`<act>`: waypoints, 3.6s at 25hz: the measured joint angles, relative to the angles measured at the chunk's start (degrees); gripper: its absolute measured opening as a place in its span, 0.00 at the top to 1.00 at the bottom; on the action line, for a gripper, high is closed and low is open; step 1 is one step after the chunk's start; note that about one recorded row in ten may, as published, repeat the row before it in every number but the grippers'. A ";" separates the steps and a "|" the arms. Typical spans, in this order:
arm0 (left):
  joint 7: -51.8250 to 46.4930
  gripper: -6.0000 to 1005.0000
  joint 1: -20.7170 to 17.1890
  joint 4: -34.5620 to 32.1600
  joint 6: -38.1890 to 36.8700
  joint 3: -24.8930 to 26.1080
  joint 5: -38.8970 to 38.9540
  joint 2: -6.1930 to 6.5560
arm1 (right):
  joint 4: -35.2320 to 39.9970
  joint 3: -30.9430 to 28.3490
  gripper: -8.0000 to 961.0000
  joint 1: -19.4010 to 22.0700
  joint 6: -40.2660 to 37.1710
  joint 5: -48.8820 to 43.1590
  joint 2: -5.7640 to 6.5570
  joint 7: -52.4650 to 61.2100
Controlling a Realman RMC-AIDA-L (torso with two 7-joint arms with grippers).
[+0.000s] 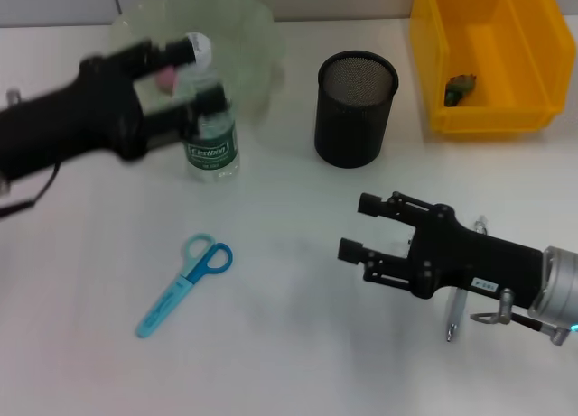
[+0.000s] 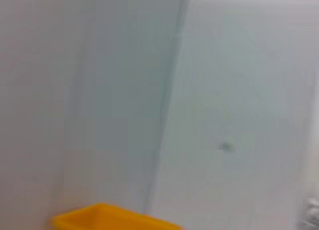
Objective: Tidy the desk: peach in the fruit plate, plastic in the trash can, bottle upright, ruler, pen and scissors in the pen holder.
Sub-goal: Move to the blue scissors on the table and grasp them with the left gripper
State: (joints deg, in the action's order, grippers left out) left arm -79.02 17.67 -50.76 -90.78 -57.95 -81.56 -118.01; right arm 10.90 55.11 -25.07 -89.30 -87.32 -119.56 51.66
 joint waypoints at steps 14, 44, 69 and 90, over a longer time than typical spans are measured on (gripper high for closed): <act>7.43 0.29 3.70 9.01 -6.34 1.13 -19.41 0.04 | 13.32 -2.11 0.21 4.77 -9.06 -4.10 2.40 11.38; -17.75 0.29 6.97 -0.22 1.40 0.47 -33.44 -0.16 | 46.35 -6.66 0.21 5.74 -10.90 -14.24 0.57 42.86; -63.14 0.29 17.27 -10.17 0.21 -10.47 -59.83 -0.68 | 18.38 -9.45 0.21 2.80 -5.09 -11.89 0.38 16.85; -73.82 0.29 17.62 -15.89 0.33 -22.71 -61.88 -0.82 | 12.60 -9.50 0.21 0.16 -0.83 -9.79 0.20 15.62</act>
State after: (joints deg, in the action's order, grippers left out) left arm -152.84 35.28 -66.65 -90.45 -80.66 -143.44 -118.83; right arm 23.50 45.61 -24.91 -90.13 -97.11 -119.36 67.28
